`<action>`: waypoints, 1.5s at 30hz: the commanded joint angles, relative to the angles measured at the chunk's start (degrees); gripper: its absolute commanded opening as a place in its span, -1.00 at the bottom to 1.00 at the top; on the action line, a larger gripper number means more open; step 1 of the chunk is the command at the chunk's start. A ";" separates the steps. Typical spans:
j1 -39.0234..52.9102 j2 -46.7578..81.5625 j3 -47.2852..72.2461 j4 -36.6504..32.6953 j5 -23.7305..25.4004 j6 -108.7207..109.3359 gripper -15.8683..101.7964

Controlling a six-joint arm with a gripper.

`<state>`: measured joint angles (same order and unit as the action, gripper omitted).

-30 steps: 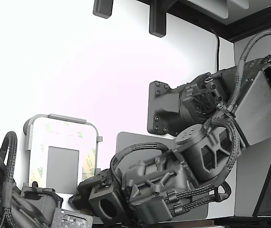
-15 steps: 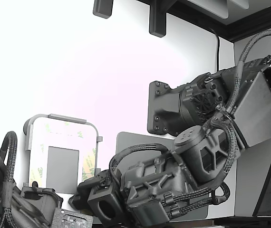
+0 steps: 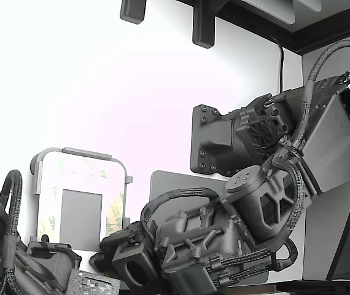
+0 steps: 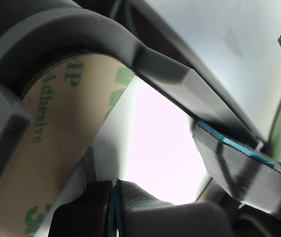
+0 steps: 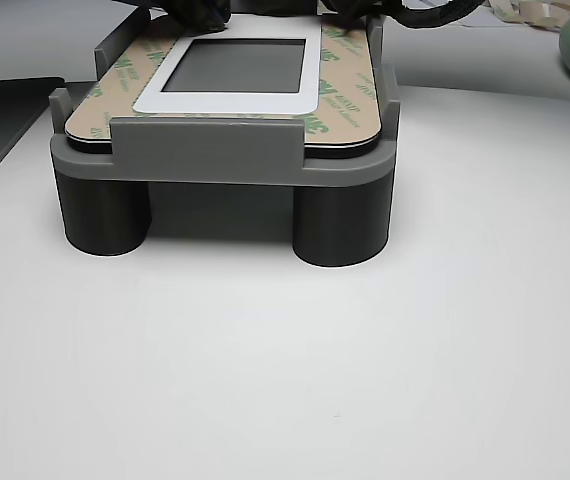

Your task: Peel off protective film from adhesive tape.

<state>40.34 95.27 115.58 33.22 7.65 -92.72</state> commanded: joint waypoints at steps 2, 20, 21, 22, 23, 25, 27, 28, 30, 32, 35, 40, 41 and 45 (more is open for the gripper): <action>-0.18 0.88 -2.29 0.26 0.00 0.09 -0.91; -0.09 1.49 -2.90 1.76 0.44 -0.70 -0.91; -0.09 1.49 -2.90 1.76 0.44 -0.79 -0.91; -0.09 1.49 -2.90 1.76 0.53 -0.88 -0.91; -0.09 1.49 -2.90 1.76 0.53 -0.97 -0.91; -0.09 1.41 -2.99 1.58 0.53 -1.14 -0.91; -0.09 0.97 -3.43 1.41 0.44 -1.41 -0.91; -0.09 0.70 -3.78 1.41 0.44 -1.58 -0.91; -0.18 0.18 -4.31 1.41 0.35 -1.93 -0.91; -0.18 -0.18 -4.66 1.49 0.35 -2.29 -0.91; -0.18 -0.26 -4.48 1.41 0.35 -2.29 -0.91; -0.18 0.18 -2.99 0.35 0.26 -1.93 -0.91; -0.18 0.18 -2.90 0.35 0.26 -1.85 -0.91; -0.18 0.26 -2.81 0.26 0.26 -1.58 -0.91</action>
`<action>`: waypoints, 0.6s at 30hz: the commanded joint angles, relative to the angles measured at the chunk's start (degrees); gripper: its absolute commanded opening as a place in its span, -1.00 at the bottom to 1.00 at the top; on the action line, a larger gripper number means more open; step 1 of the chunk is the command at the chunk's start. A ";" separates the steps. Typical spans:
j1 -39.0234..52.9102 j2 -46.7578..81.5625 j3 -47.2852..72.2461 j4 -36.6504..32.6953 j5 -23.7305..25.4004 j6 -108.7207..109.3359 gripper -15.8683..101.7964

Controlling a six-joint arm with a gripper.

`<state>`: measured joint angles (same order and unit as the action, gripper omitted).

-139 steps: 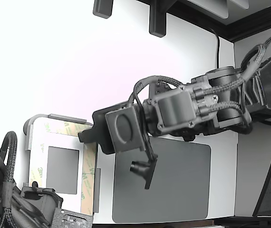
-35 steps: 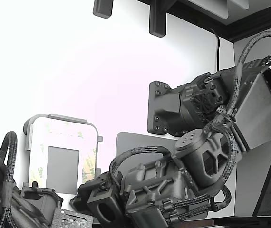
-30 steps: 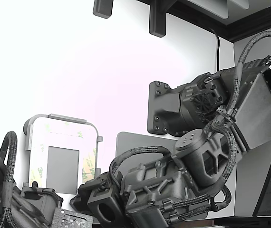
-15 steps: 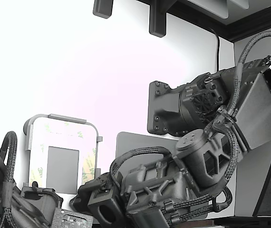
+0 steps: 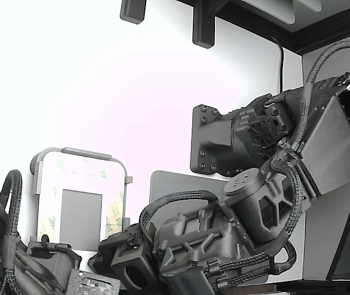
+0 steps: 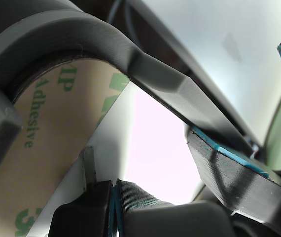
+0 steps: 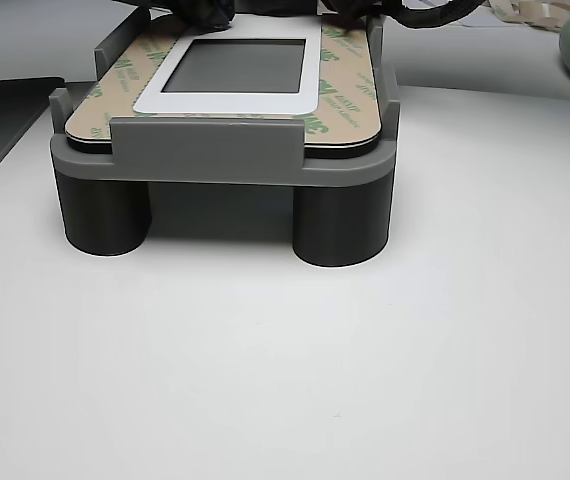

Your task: Peel off protective film from adhesive tape.

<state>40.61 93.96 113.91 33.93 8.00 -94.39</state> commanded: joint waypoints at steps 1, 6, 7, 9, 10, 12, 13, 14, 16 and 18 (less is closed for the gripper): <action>-0.44 1.58 -1.14 -0.35 0.00 0.26 -0.91; -0.26 1.67 -1.67 0.26 -0.09 1.05 -0.91; -0.26 1.67 -1.76 0.35 -0.09 1.23 -0.91; -0.26 1.67 -1.76 0.44 -0.18 1.49 -0.91; -0.26 1.67 -1.76 0.44 -0.18 1.67 -0.91; -0.18 1.67 -1.76 0.44 -0.18 1.76 -0.91; -0.18 1.67 -1.76 0.44 -0.18 1.85 -0.91; -0.18 1.67 -1.76 0.44 -0.26 1.93 -0.91; -0.18 1.76 -1.93 0.70 -0.26 2.11 -0.91; -0.18 1.76 -2.29 1.14 -0.26 2.11 -0.91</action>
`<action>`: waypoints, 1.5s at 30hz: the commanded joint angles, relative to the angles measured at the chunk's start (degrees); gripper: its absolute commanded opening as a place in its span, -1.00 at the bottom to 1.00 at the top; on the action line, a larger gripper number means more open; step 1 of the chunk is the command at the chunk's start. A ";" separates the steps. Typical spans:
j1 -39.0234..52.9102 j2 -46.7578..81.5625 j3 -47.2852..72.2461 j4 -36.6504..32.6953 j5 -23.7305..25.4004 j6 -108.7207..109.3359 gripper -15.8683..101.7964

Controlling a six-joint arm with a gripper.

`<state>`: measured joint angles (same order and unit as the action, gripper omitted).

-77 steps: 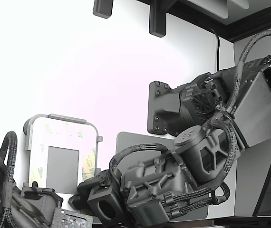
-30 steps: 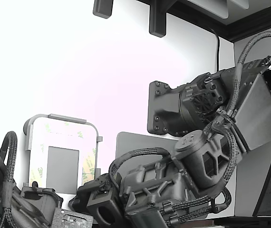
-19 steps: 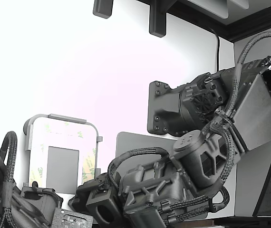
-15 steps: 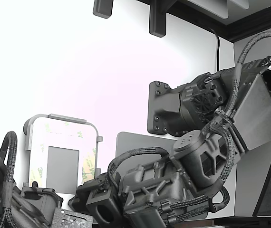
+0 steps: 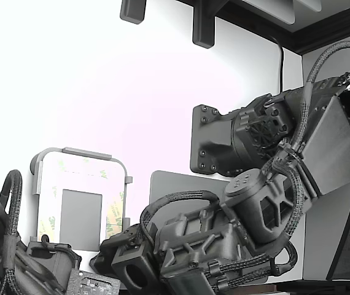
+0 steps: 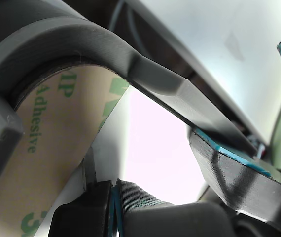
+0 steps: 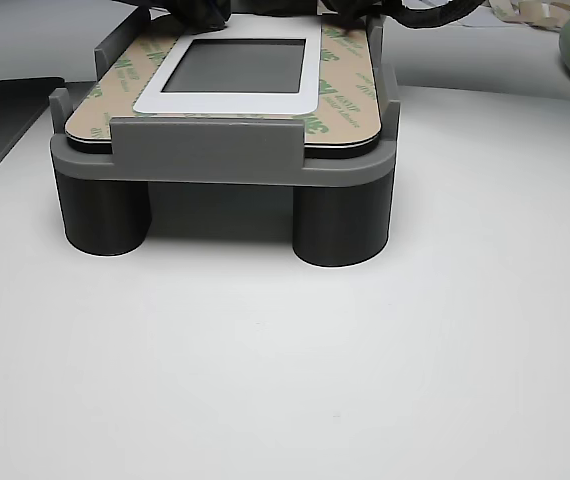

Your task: Peel off protective film from adhesive tape.

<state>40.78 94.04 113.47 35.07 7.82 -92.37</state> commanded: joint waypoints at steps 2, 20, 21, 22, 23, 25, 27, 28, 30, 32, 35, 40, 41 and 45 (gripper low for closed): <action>-0.35 1.67 -2.20 0.35 -0.09 0.00 -0.91; -0.53 0.88 -2.81 0.62 -0.09 -1.05 -0.91; -0.53 0.62 -3.16 0.79 -0.09 -0.97 -0.91; -0.53 0.35 -3.60 1.14 -0.09 -0.79 -0.91; -0.62 0.00 -4.04 1.58 -0.09 -0.70 -0.91; -0.62 -0.44 -4.83 2.37 -0.09 -0.53 -0.91; -0.79 -0.62 -4.92 2.37 -0.26 -0.53 -0.91; -0.88 -0.62 -4.92 2.37 -0.35 -0.53 -0.91; -0.88 -0.62 -4.75 2.37 -0.35 -0.53 -0.91; -0.88 -0.62 -4.75 2.46 -0.35 -0.44 -0.91; -0.88 -0.44 -4.57 2.64 -0.35 -0.18 -0.91; -0.88 -0.35 -4.22 2.55 -0.35 -0.18 -0.91; -0.88 -0.35 -4.22 2.55 -0.35 -0.18 -0.91; -0.70 -0.26 -4.31 2.81 -0.26 -0.09 -0.91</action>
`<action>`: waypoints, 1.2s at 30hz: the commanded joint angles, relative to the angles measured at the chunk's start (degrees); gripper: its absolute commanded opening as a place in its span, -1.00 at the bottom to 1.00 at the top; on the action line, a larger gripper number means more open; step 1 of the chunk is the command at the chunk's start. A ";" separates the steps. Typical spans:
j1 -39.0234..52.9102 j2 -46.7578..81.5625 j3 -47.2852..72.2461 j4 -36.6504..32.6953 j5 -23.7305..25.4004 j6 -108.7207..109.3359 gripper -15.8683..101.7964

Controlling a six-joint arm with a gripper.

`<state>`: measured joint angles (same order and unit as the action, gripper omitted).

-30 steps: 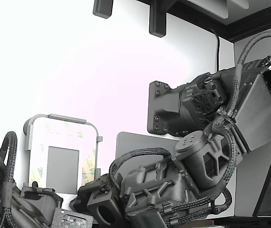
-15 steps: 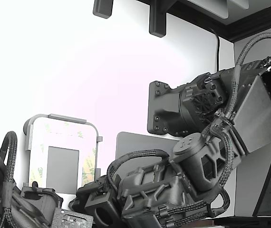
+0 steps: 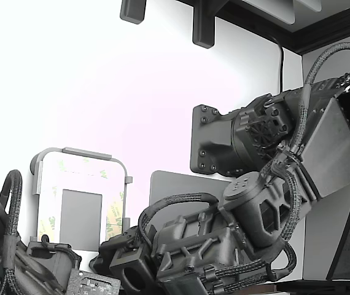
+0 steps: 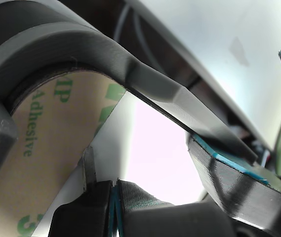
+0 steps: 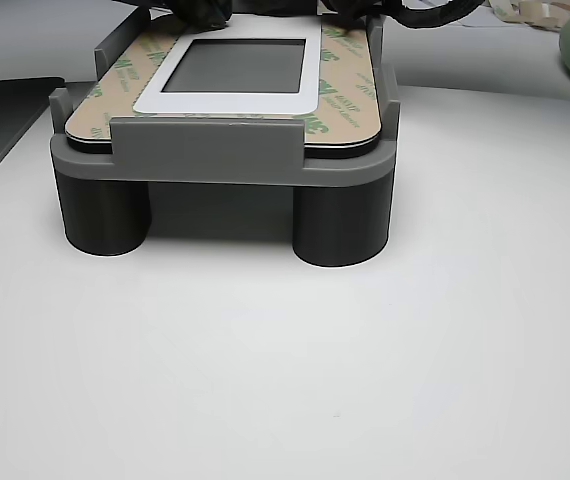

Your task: Peel off protective film from adhesive tape.

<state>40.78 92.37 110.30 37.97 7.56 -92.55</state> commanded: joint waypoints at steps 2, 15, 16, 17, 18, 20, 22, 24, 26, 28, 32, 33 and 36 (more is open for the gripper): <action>-0.70 1.32 -1.41 -0.09 0.09 0.00 -0.91; -0.97 1.23 -0.62 -0.88 0.09 -0.88 -0.91; -0.97 1.41 -0.26 -1.14 0.09 -0.88 -0.91; -0.97 1.58 0.00 -1.23 0.09 -0.88 -0.91; -0.97 1.58 0.00 -1.32 0.09 -0.79 -0.91; -0.88 1.58 -0.53 -0.79 0.09 -0.62 -0.91; -0.70 1.58 -0.88 -0.26 0.09 -0.44 -0.91; -0.62 1.58 -1.23 0.18 0.26 -0.26 -0.91; -0.53 1.58 -1.41 0.44 0.35 -0.09 -0.91; -0.44 1.58 -1.49 0.53 0.35 0.00 -0.91; -0.44 1.58 -1.58 0.62 0.35 0.09 -0.91; -0.44 1.58 -1.58 0.62 0.35 0.09 -0.91; -0.44 1.23 -1.93 0.35 0.35 -0.26 -0.91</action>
<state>40.78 92.46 110.30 38.58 7.82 -92.46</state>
